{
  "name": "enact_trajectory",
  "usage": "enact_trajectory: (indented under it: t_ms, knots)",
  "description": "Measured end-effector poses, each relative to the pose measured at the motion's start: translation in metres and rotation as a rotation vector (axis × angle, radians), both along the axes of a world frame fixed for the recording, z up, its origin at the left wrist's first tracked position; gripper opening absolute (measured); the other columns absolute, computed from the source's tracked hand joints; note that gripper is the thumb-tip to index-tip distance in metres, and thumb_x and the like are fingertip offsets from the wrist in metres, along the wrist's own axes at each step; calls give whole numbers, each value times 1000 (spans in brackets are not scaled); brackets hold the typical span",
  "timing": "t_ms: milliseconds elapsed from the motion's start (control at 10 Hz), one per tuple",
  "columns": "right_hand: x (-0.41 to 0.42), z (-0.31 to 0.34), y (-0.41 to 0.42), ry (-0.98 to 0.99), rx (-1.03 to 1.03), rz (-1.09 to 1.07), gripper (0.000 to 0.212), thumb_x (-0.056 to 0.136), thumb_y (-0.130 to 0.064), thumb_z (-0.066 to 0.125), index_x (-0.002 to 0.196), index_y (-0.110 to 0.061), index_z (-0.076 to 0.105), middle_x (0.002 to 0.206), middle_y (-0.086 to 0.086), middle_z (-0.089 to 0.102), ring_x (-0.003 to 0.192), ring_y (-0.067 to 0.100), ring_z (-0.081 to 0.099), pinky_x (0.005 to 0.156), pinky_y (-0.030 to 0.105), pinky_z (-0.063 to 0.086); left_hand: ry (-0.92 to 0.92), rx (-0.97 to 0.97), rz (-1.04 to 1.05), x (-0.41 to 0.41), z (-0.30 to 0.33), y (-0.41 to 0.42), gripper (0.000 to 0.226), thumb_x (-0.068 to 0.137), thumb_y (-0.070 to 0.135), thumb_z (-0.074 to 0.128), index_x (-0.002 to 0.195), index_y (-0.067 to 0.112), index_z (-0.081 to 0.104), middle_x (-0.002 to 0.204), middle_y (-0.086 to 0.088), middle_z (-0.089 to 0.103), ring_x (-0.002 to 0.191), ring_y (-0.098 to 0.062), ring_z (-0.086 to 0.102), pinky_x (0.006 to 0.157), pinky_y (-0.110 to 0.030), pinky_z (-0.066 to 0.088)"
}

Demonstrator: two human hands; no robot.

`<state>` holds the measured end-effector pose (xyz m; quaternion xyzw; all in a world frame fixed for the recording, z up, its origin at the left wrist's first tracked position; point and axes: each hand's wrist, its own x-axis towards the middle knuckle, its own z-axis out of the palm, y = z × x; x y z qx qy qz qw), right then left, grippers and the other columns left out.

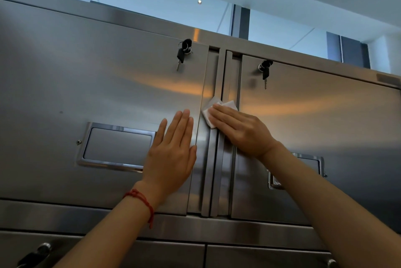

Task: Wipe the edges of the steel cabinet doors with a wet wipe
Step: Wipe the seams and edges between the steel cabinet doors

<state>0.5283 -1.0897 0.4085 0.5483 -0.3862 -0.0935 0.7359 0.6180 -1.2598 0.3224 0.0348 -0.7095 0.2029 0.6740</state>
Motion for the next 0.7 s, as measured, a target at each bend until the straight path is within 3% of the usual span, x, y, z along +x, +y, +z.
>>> enact_trajectory:
  t_ms: [500, 700]
  knots:
    - [0, -5, 1, 18, 20, 0, 40, 68, -2, 81, 105, 6, 66, 109, 23, 65, 104, 34, 62, 91, 40, 44, 10, -1, 9, -1, 0, 0, 56, 94, 31, 27, 137, -3, 38, 145, -21, 33, 136, -33, 30, 109, -53, 29]
    - [-4, -20, -2, -20, 6, 35, 39, 69, 0, 80, 105, 6, 67, 110, 23, 65, 105, 34, 62, 89, 41, 49, 9, -12, 12, -1, 0, 0, 56, 94, 31, 28, 137, -4, 38, 145, -22, 33, 135, -34, 30, 108, -53, 29]
